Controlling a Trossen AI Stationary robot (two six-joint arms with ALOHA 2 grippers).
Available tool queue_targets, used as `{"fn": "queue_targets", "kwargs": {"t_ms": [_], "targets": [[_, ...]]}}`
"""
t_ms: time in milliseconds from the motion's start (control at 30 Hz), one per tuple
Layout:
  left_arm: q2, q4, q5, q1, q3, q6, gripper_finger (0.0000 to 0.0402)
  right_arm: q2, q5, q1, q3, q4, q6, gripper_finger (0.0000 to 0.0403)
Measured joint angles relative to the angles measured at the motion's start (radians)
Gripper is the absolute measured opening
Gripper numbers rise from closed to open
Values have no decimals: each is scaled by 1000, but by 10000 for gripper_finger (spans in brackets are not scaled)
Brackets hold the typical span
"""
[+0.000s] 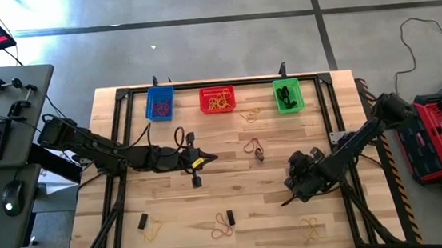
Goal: Sort rubber bands into baskets
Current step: Put the black rubberband into the green bin
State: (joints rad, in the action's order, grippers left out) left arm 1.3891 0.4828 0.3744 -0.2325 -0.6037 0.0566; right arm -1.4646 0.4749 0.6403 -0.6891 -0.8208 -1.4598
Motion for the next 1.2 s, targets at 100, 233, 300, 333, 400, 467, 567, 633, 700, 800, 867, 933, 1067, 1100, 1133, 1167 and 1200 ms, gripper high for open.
{"fn": "queue_targets", "kwargs": {"t_ms": [100,233,300,333,400,467,567,633,700,800,867,933,1067,1100,1133,1167,1200], "targets": [[0,-6,0,0,0,0,0,-25,-20,0,0,-3,-6,152],[0,-8,0,0,0,0,0,-29,-36,-1,0,-2,-6,146],[0,-8,0,0,0,0,0,-30,-41,-1,0,-3,-1,137],[0,-8,0,0,0,0,0,-30,-42,-1,0,-3,2,131],[0,-8,0,0,0,0,0,-30,-43,-1,0,-4,7,115],[0,-8,0,0,0,0,0,-30,-49,-1,0,-2,35,94],[0,-14,0,0,0,-1,0,-30,-64,-1,0,-2,75,51],[0,-14,0,0,0,-1,0,-30,-68,-1,0,-2,103,19],[0,-14,0,0,0,-1,0,-30,-61,-1,0,-2,132,7],[0,-13,0,0,0,-7,0,-28,-8,-1,-6,-9,161,12],[0,-11,0,0,0,-21,0,-26,59,-1,-24,-18,187,7],[0,-7,0,0,-1,-21,0,-26,136,-4,-47,-59,205,2],[0,-7,0,0,-1,-21,0,-26,298,-44,-110,-226,174,2],[0,-6,0,0,-1,-21,0,-26,328,-63,-126,-277,152,1],[0,-6,0,0,-1,-21,0,-26,349,-84,-143,-325,132,1],[0,-7,0,0,-1,-21,0,-23,362,-108,-158,-373,111,1],[0,-7,0,0,-1,-21,0,-19,365,-137,-172,-415,93,1]]}}
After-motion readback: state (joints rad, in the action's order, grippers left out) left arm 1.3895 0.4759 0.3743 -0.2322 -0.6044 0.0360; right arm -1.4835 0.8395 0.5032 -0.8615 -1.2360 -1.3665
